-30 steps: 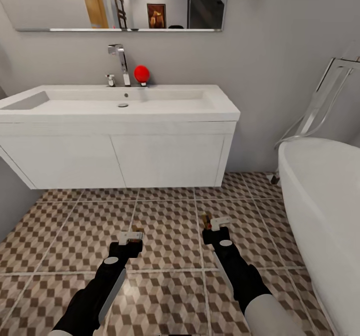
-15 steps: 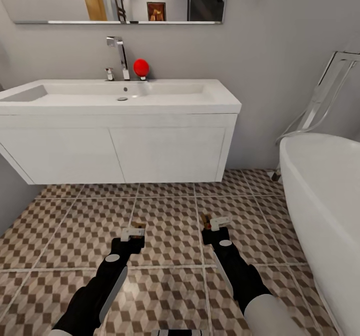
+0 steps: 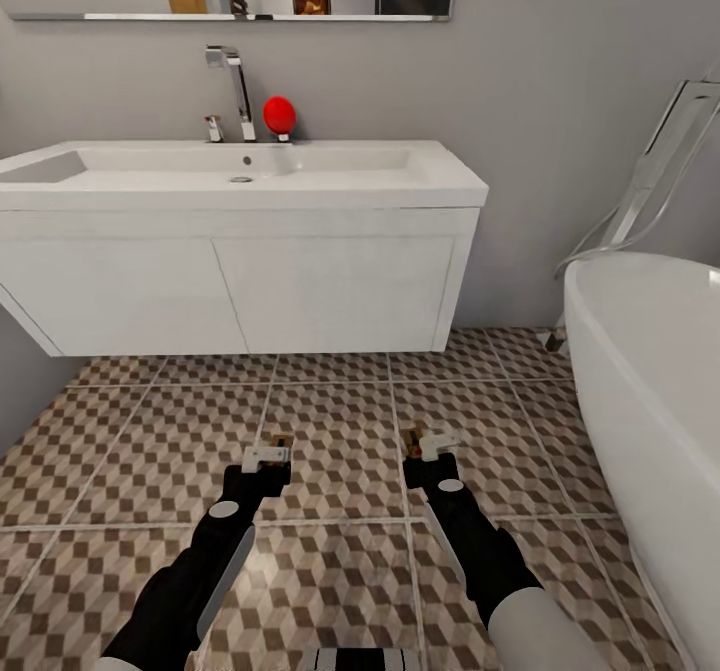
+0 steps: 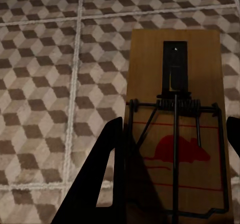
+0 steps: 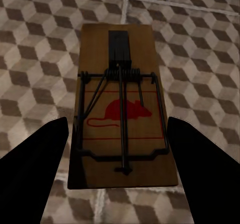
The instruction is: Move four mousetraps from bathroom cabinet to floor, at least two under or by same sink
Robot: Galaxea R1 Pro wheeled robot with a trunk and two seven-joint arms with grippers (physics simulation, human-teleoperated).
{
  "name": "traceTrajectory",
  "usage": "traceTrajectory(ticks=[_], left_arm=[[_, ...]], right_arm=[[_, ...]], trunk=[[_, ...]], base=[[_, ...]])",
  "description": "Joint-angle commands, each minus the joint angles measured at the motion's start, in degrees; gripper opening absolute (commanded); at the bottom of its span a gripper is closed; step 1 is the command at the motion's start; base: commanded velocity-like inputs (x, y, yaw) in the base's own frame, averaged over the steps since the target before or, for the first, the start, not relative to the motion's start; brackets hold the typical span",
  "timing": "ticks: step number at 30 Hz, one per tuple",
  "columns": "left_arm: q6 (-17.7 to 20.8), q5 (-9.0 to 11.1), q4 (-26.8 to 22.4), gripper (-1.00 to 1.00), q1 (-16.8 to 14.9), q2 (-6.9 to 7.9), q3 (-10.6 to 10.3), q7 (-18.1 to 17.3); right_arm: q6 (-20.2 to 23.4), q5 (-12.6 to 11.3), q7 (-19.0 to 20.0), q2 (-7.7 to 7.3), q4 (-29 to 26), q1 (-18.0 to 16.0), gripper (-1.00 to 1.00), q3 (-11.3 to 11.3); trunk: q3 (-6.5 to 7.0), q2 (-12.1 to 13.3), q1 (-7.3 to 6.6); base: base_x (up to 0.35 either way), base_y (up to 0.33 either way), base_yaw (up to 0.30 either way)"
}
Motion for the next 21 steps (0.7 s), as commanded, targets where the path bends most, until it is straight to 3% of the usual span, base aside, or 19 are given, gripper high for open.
traceTrajectory(ticks=[1, 14, 21], left_arm=[[0.23, 0.5, -0.1, -1.0, -0.03, 0.04, -0.15, 0.61], [0.23, 0.48, -0.3, -1.0, -0.03, 0.05, -0.07, 0.65], [0.31, 0.5, -4.72, -1.0, -0.03, 0.86, -0.14, 0.7]], right_arm=[[0.48, 0.6, -0.16, -0.01, -0.09, -0.02, -1.0, 0.13], [0.48, 0.6, -0.16, -0.01, -0.09, -0.02, -1.0, 0.13], [0.48, 0.6, -0.16, 0.02, -0.09, -0.02, -1.0, 0.13]], trunk=[[-0.27, -0.04, 0.01], [-3.15, -0.21, 0.35], [-4.71, -0.3, 0.53]], base=[[0.0, 0.0, 0.0], [0.0, 0.0, 0.0], [0.0, 0.0, 0.0]])
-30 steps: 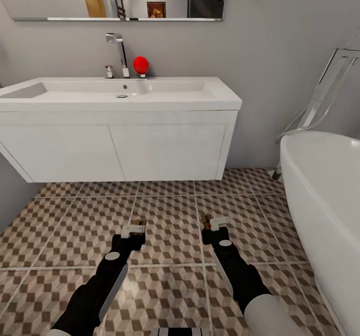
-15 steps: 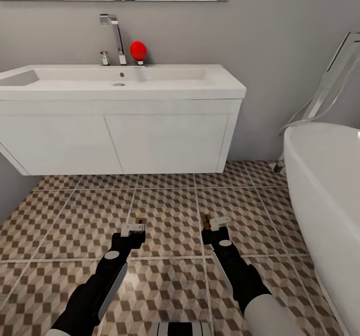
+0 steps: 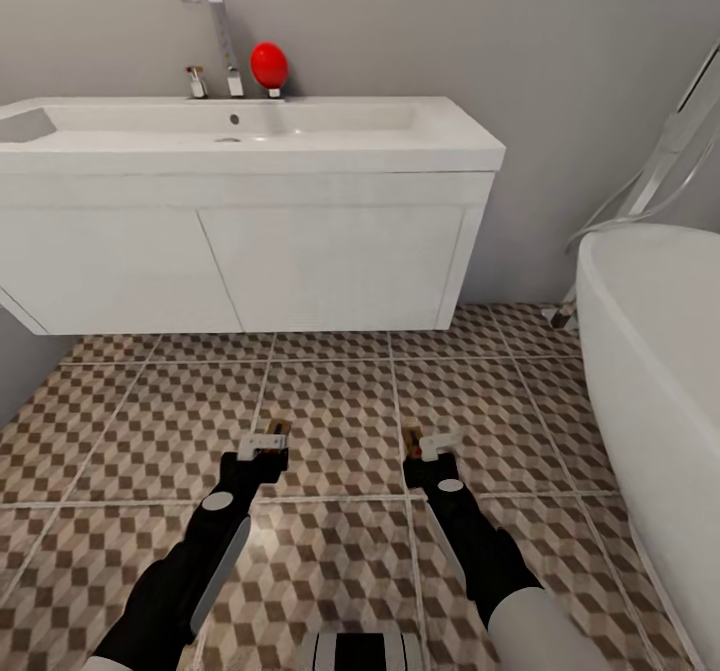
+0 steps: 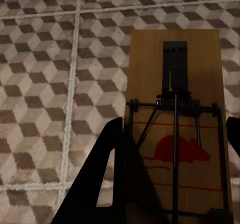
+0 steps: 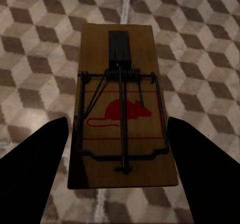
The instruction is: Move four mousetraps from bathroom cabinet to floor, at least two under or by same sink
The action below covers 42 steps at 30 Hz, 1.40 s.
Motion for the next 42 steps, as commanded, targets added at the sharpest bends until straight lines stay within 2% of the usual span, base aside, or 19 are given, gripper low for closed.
traceTrajectory(ticks=[1, 23, 27, 30, 37, 40, 42], left_arm=[[0.24, 0.52, -0.29, -1.0, -0.04, 0.25, -0.23, 0.68], [0.22, 0.52, -3.17, -1.0, -0.04, 0.64, -0.2, 0.68], [0.31, 0.59, -3.65, -1.0, -0.04, 0.52, 0.0, 0.68], [0.32, 0.6, -5.2, -1.0, -0.04, 0.59, -0.11, 0.68], [0.38, 0.36, -6.22, -1.0, -0.04, 0.97, 0.06, 0.68], [2.56, 0.35, -6.12, -1.0, -0.05, 1.14, 0.38, 0.71], [8.07, 0.3, -6.67, -1.0, -0.14, 1.18, 0.56, 0.77]], right_arm=[[0.48, 0.61, -0.17, 0.01, -0.09, -0.02, -1.0, 0.13], [0.4, 0.71, -0.17, 0.05, -0.25, -0.02, -1.0, 0.13], [0.52, 1.78, -0.17, -0.02, -1.21, -0.42, -1.0, 0.13], [0.72, 4.24, -0.17, -0.03, -1.62, -2.05, -1.0, 0.13], [1.02, 4.87, -0.17, 0.0, -1.81, -3.57, -1.0, 0.13], [3.07, 4.84, -0.17, 0.03, -1.83, -5.34, -1.0, 0.13], [4.85, 4.83, -0.15, 0.04, -1.82, -6.9, -1.0, 0.13]], trunk=[[-0.27, -0.03, 0.01], [-5.15, -0.33, 0.58], [-6.03, -0.38, 0.68], [-6.03, -0.38, 0.68], [-6.03, -0.38, 0.68], [-6.03, -0.38, 0.68], [-6.03, -0.38, 0.68]], base=[[0.0, 0.0, 0.0], [0.0, 0.0, 0.0], [0.0, 0.0, 0.0], [0.0, 0.0, 0.0], [0.0, 0.0, 0.0], [0.0, 0.0, 0.0], [0.0, 0.0, 0.0]])
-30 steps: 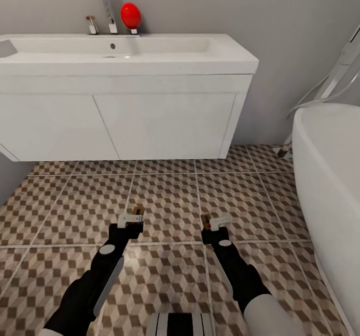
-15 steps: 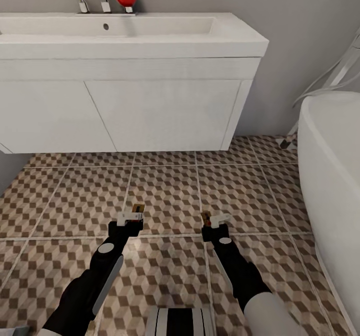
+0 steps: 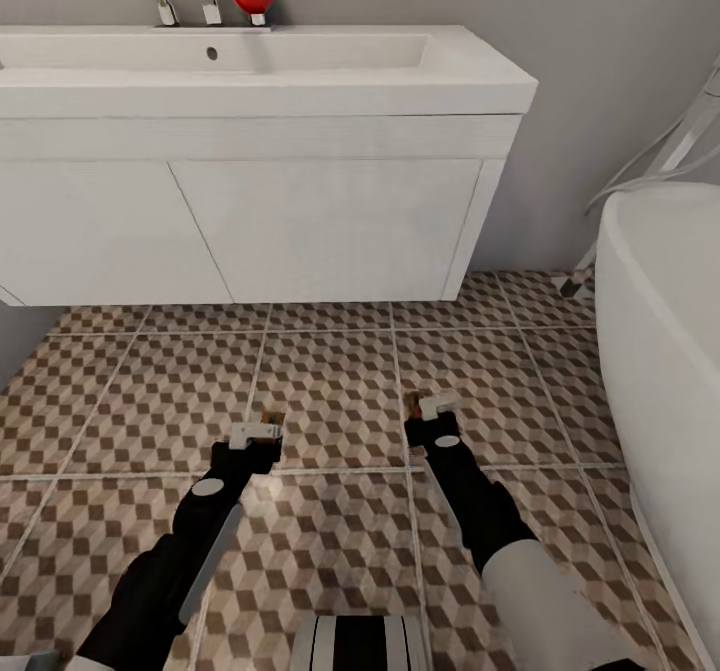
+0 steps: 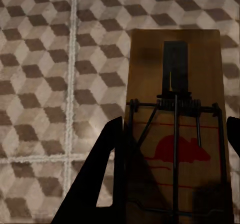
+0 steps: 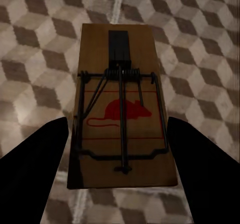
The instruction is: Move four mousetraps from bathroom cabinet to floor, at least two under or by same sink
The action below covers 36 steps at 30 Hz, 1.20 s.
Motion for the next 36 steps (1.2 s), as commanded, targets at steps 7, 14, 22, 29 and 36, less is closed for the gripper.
traceTrajectory(ticks=[7, 14, 22, 29, 36], left_arm=[[15.75, 0.47, -1.74, -1.0, -12.68, 0.04, 0.24, 0.85], [19.25, 0.45, 13.02, -1.0, -24.49, 0.06, 1.52, 1.01], [13.7, 0.64, 13.51, -1.0, -25.33, 0.25, 2.05, 0.24], [13.99, 0.53, 6.63, -1.0, -25.42, 0.53, 1.9, 0.43], [14.04, 0.45, 5.87, -1.0, -25.42, 0.73, 1.95, 0.47]], right_arm=[[3.42, 0.2, -0.11, -0.01, 0.06, -6.34, -1.0, 0.14], [6.55, 0.16, -0.02, -0.01, 2.1, -11.67, -1.0, 0.14], [6.29, 0.15, 0.03, 0.2, 2.38, -11.97, -1.0, 0.22], [6.27, 0.16, 1.02, 0.17, 2.29, -11.97, -1.0, 0.17], [6.29, 0.16, 1.14, 0.17, 2.29, -11.97, -1.0, 0.14]], trunk=[[-0.04, -0.02, -0.01], [-0.04, -0.02, -0.01], [-0.04, -0.02, -0.01], [-0.26, -0.03, 0.02], [-1.81, -0.12, 0.2]], base=[[0.0, 0.0, 0.0], [0.0, 0.0, 0.0], [0.0, 0.0, 0.0], [0.0, 0.0, 0.0], [0.0, 0.0, 0.0]])
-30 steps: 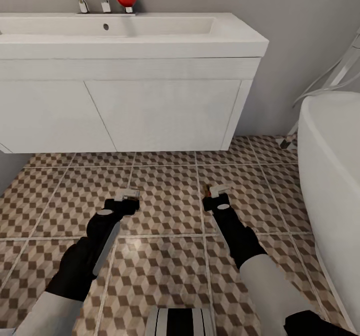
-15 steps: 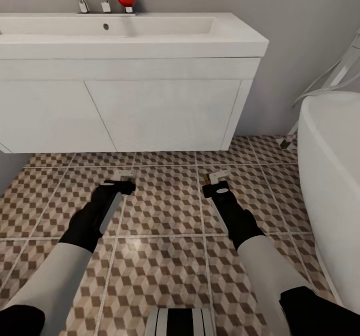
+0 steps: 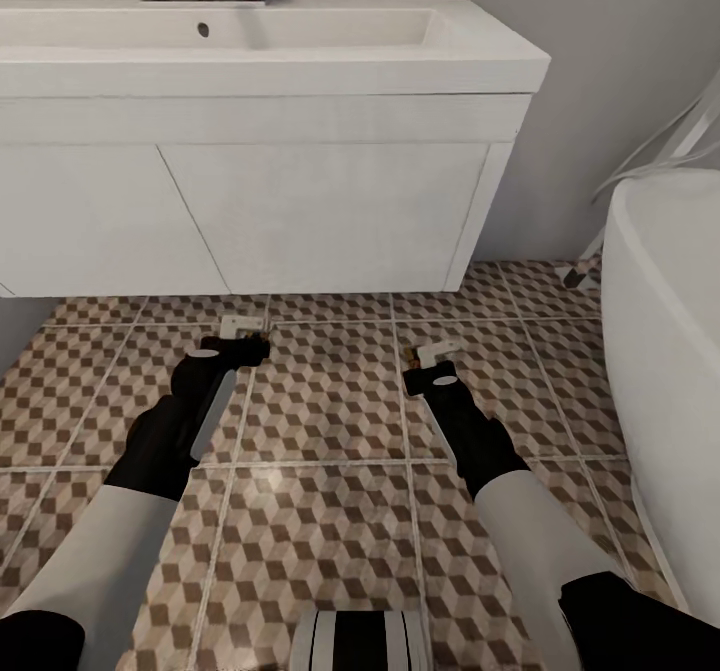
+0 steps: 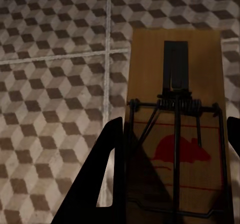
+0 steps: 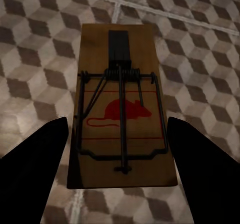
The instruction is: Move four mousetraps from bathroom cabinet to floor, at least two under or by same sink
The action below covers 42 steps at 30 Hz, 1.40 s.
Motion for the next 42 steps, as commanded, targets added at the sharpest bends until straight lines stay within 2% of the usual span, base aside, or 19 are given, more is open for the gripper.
traceTrajectory(ticks=[1, 18, 20, 23, 25, 32, 42], left_arm=[[0.22, 0.49, -0.11, -1.0, -0.04, 0.07, -0.19, 0.64], [1.43, 0.6, -3.1, -1.0, -0.02, 0.02, -0.3, 0.64], [1.44, 0.65, -2.83, -1.0, -0.03, 0.0, -0.31, 0.64], [1.45, 0.68, -2.46, -1.0, -0.02, -0.01, -0.3, 0.64], [1.43, 0.73, -1.95, -1.0, 0.03, -0.01, -0.29, 0.59], [1.36, 0.67, -0.79, -1.0, 0.06, -0.01, -0.29, 0.48], [1.36, 0.67, -1.25, -1.0, 0.07, -0.01, -0.29, 0.48]], right_arm=[[0.4, 0.32, -0.15, -0.01, -0.06, -0.03, -1.0, 0.16], [0.56, 0.46, -0.44, 0.17, -0.06, -0.21, -1.0, 0.14], [1.02, 0.54, -0.68, 0.78, -0.06, -1.84, -1.0, 0.14], [4.97, 0.47, -0.98, 0.85, 0.18, -6.84, -1.0, 0.14], [6.46, 0.44, -1.04, 0.85, 0.31, -8.52, -1.0, 0.14], [7.1, 0.5, -1.05, 0.85, 4.72, -10.67, -1.0, 0.14], [6.91, 0.41, -0.97, 0.85, 5.65, -10.84, -1.0, 0.14]], trunk=[[-0.27, -0.03, 0.01], [-4.03, -0.26, 0.45], [-4.48, -0.29, 0.5], [-5.14, -0.33, 0.58], [-5.58, -0.35, 0.63], [-7.13, -0.45, 0.81], [-9.35, -0.58, 1.07]], base=[[0.0, 0.0, 0.0], [0.0, 0.0, 0.0], [0.0, 0.0, 0.0], [0.0, 0.0, 0.0], [0.0, 0.0, 0.0], [0.0, 0.0, 0.0], [0.0, 0.0, 0.0]])
